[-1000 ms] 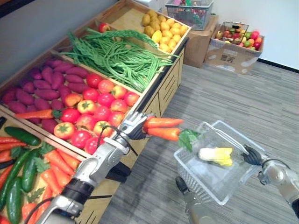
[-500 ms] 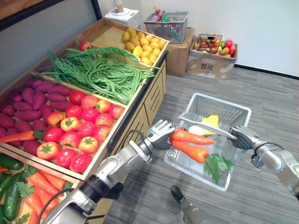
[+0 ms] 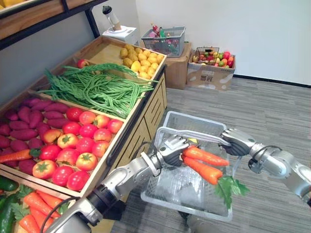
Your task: Pick vegetable in the basket
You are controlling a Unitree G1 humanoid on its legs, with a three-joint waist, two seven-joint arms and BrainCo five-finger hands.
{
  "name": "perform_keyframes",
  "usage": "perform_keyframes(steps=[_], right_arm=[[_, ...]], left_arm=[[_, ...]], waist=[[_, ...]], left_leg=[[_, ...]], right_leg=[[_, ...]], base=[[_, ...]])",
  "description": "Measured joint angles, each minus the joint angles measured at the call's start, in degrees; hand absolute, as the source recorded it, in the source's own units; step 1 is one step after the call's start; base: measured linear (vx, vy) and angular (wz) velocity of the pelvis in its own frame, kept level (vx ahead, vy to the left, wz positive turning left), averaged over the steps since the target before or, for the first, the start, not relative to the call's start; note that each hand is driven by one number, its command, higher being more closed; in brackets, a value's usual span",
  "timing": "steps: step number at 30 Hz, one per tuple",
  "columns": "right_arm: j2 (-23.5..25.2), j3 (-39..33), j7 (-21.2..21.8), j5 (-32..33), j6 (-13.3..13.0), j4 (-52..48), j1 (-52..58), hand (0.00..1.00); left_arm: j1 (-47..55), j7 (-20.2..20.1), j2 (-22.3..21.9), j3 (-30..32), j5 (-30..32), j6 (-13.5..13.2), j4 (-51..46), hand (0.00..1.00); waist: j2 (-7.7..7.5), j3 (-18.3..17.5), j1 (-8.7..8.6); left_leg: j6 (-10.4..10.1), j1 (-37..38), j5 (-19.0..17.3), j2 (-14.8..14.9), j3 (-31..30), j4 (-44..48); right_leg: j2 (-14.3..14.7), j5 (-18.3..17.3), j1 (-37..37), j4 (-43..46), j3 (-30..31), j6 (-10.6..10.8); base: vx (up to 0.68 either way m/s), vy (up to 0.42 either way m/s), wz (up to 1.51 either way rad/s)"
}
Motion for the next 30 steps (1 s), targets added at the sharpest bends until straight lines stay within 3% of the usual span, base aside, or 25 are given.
perform_keyframes(steps=[14, 26, 27, 30], right_arm=[[-3.7, 1.7, 0.2, 1.5, -0.6, -4.9, -2.2, 1.0], [-3.8, 1.8, 1.4, 1.5, -0.6, -5.3, -2.3, 1.0], [-3.8, 1.8, 1.4, 1.5, -0.6, -5.3, -2.3, 1.0], [-3.8, 1.8, 1.7, 1.5, -0.5, -5.3, -2.3, 1.0]], left_arm=[[0.0, 0.0, -2.0, -0.4, 3.4, 0.4, 10.0, 1.0], [-0.5, -0.2, -2.2, -2.7, 7.7, 0.3, 14.0, 1.0], [-0.5, -0.2, -2.2, -2.8, 7.7, 0.3, 14.1, 0.0], [-1.1, -0.2, -2.3, -3.6, 7.8, 0.3, 14.9, 0.0]], waist=[[-0.21, -0.4, -0.64], [-0.17, -0.8, -1.43], [-0.17, -0.8, -1.44], [-0.16, -0.8, -1.44]], left_leg=[[-0.3, 0.6, 0.2, -0.2, 1.0, -0.3], [-0.7, 0.5, 0.4, -0.2, 1.2, -0.9], [-0.7, 0.5, 0.4, -0.2, 1.2, -0.9], [-0.7, 0.2, 0.4, -0.2, 1.1, -0.9]], right_leg=[[0.4, -0.1, -0.2, 0.2, 0.4, -0.5], [0.7, -0.2, -0.5, 0.2, 0.3, -0.6], [0.7, -0.2, -0.5, 0.2, 0.3, -0.6], [0.6, -0.2, -0.7, 0.3, 0.2, -0.7]], base=[[0.01, -0.004, -0.02], [0.01, -0.006, 0.0], [0.0, 0.0, 0.0], [0.0, 0.0, 0.0]])
